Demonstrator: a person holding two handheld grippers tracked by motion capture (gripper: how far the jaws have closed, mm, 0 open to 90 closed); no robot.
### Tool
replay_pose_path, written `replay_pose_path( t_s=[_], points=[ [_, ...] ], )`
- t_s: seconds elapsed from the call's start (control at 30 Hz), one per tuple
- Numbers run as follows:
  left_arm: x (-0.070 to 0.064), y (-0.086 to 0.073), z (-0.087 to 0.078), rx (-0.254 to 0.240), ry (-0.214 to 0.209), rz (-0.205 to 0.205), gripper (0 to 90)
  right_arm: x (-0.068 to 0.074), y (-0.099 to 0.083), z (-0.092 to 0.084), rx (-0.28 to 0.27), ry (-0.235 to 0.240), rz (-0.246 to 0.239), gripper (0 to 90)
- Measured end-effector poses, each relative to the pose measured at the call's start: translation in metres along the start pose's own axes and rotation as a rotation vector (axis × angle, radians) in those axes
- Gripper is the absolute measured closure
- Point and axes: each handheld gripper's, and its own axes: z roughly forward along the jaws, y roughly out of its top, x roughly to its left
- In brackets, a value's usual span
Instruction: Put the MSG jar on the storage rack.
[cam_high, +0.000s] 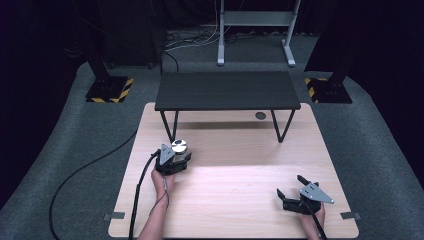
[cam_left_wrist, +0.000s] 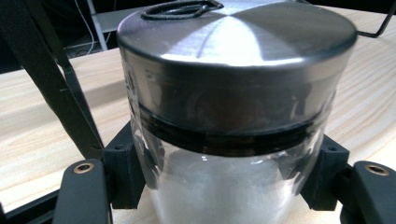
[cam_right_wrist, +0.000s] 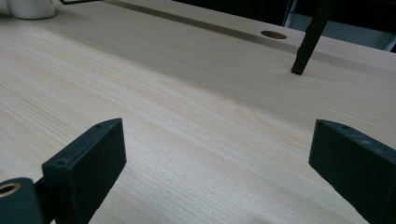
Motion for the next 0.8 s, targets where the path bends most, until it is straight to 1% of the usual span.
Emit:
replay_pose_path(
  t_s=[0.07,0.2,0.3,0.37,0.4,0.43,0.53,0.6,0.67,0.7,0.77,0.8],
  points=[
    [-0.001,0.001,0.0,0.004,0.004,0.002,30.9,0.0,0.0,0.0,0.0,-0.001,0.001,2.9],
    [-0.001,0.005,0.0,0.001,-0.008,0.003,30.9,0.0,0.0,0.0,0.001,-0.001,-0.001,2.9],
    [-0.001,0.012,-0.002,0.004,-0.022,0.01,30.9,0.0,0.0,0.0,0.0,0.0,0.0,2.9],
    [-0.002,0.017,-0.002,-0.006,-0.029,0.016,30.9,0.0,0.0,0.0,-0.002,0.0,-0.001,2.9],
    [-0.002,0.018,-0.003,-0.019,-0.032,0.012,30.9,0.0,0.0,0.0,-0.001,0.001,-0.001,2.9],
    [-0.001,0.021,-0.004,-0.02,-0.041,0.007,30.9,0.0,0.0,0.0,-0.001,0.001,-0.001,2.9],
    [-0.001,0.032,-0.004,-0.021,-0.055,0.023,30.9,0.0,0.0,0.0,0.0,0.001,-0.002,2.9],
    [-0.001,0.038,-0.004,-0.031,-0.066,0.023,30.9,0.0,0.0,0.0,-0.001,0.001,0.0,2.9],
    [-0.002,0.046,-0.005,-0.036,-0.074,0.033,30.9,-0.001,-0.001,0.0,-0.003,0.001,0.001,2.9],
    [-0.003,0.048,-0.005,-0.047,-0.078,0.034,30.9,-0.001,0.0,0.0,-0.001,0.001,0.0,2.9],
    [-0.002,0.057,-0.005,-0.049,-0.094,0.033,30.8,-0.001,0.0,0.0,0.001,0.002,-0.002,2.9],
    [-0.002,0.062,-0.005,-0.047,-0.099,0.043,30.9,0.0,0.0,0.0,0.001,0.002,-0.003,2.9]
  ],
)
